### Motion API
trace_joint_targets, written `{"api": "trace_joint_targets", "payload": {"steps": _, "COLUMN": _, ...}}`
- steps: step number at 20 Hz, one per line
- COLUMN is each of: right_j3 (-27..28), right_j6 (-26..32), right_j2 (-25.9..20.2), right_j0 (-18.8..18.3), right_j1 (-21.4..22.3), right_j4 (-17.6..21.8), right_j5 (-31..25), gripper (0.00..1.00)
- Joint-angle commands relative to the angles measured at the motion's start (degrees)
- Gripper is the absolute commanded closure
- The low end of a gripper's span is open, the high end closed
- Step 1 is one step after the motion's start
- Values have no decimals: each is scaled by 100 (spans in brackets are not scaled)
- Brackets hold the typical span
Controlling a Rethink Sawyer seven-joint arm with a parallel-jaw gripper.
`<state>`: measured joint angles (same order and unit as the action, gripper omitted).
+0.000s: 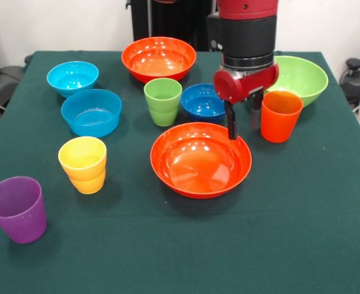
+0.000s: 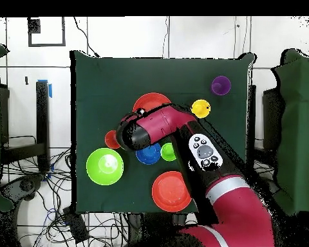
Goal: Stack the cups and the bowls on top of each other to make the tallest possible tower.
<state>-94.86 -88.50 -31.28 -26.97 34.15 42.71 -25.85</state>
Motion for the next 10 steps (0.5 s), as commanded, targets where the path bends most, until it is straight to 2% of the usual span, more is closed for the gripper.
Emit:
{"api": "trace_joint_targets", "payload": {"steps": 1, "right_j3": -168, "right_j6": 681, "right_j2": -276, "right_j0": 55, "right_j1": -13, "right_j4": -68, "right_j5": -728, "gripper": 0}}
{"api": "trace_joint_targets", "payload": {"steps": 5, "right_j3": -250, "right_j6": 582, "right_j2": -276, "right_j0": 50, "right_j1": 96, "right_j4": 27, "right_j5": -578, "gripper": 0}}
{"api": "trace_joint_targets", "payload": {"steps": 10, "right_j3": -350, "right_j6": 614, "right_j2": -437, "right_j0": -21, "right_j1": 222, "right_j4": -125, "right_j5": -654, "gripper": 0}}
